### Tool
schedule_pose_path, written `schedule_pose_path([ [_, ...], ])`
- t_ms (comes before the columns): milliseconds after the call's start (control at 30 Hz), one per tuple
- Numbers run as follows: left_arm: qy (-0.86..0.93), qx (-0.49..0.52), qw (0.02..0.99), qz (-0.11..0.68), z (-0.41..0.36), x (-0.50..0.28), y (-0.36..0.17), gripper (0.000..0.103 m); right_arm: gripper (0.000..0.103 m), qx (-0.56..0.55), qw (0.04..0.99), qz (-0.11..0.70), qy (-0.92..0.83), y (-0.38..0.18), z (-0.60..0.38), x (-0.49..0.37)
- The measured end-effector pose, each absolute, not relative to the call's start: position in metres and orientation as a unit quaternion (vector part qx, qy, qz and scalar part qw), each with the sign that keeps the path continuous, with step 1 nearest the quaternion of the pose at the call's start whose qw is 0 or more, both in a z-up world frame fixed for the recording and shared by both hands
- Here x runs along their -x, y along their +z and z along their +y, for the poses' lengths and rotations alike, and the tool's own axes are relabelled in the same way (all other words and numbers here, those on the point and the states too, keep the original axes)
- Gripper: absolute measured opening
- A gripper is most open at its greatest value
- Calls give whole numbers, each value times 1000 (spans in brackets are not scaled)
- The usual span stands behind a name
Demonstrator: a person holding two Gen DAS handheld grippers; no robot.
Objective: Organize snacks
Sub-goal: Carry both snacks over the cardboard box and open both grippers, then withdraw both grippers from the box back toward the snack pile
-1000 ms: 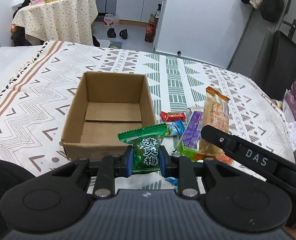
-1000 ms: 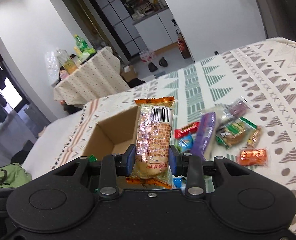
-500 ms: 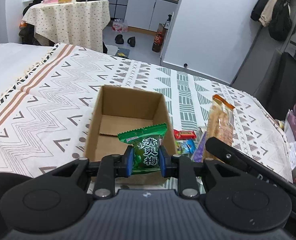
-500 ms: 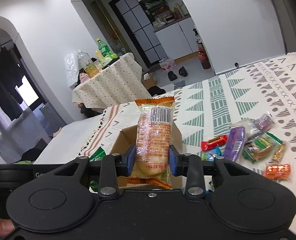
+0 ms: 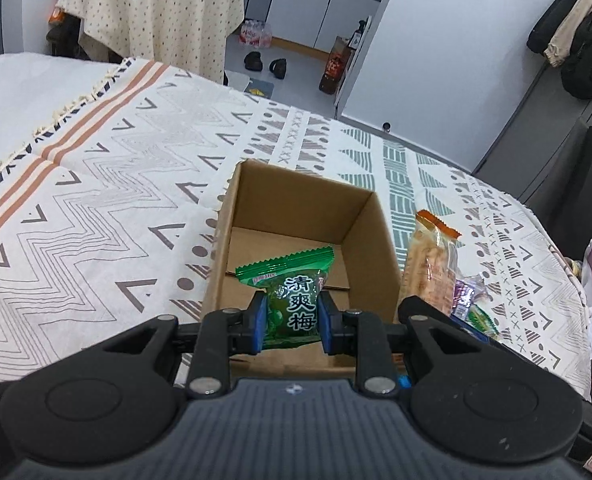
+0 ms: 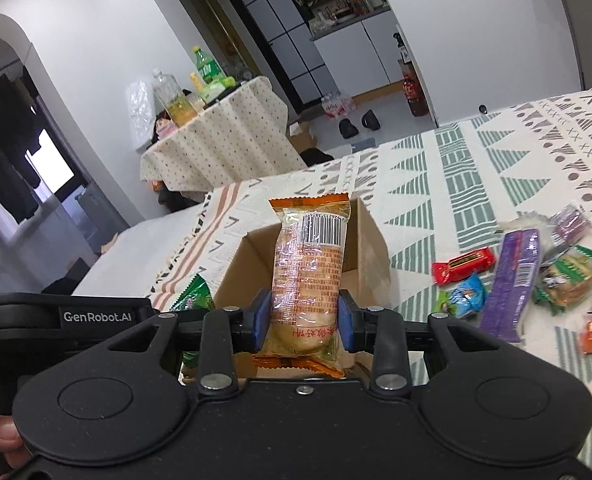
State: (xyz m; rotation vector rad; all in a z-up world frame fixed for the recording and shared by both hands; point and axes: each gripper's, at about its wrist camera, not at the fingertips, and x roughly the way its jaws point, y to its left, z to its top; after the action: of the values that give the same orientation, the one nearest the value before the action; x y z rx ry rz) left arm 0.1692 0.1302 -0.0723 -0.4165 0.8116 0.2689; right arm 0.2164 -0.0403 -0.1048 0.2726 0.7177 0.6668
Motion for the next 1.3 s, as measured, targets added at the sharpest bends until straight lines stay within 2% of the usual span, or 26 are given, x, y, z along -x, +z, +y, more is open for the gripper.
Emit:
schedule_pose_path([
  [300,135,214,880,402,150,-176,-79,30,34,-128,865,362,324,-110,-21,-224],
  [400,138,217,880,399,155,-174,-75,36,34,-138,857,368,332,-111,-18,-226],
  [467,143,216,881,396,159,-172,-72,47,36,-135,851,371,346,-111,-13,-225],
  [600,157,210,879,399,159,-168,-70,59,45,-128,852,378,340,-111,-16,-221],
  [667,161,205,877,405,157,-166,-69,69,47,-131,854,378,332,-109,-22,-219],
  [867,172,204,872,411,149,-156,-64,79,56,-136,862,382,304,-99,-42,-214],
  [1133,185,171,878,407,127,-145,-56,95,80,-129,869,385,283,-86,-69,-207],
  [1300,185,167,877,410,114,-144,-52,103,91,-117,879,376,269,-74,-83,-202],
])
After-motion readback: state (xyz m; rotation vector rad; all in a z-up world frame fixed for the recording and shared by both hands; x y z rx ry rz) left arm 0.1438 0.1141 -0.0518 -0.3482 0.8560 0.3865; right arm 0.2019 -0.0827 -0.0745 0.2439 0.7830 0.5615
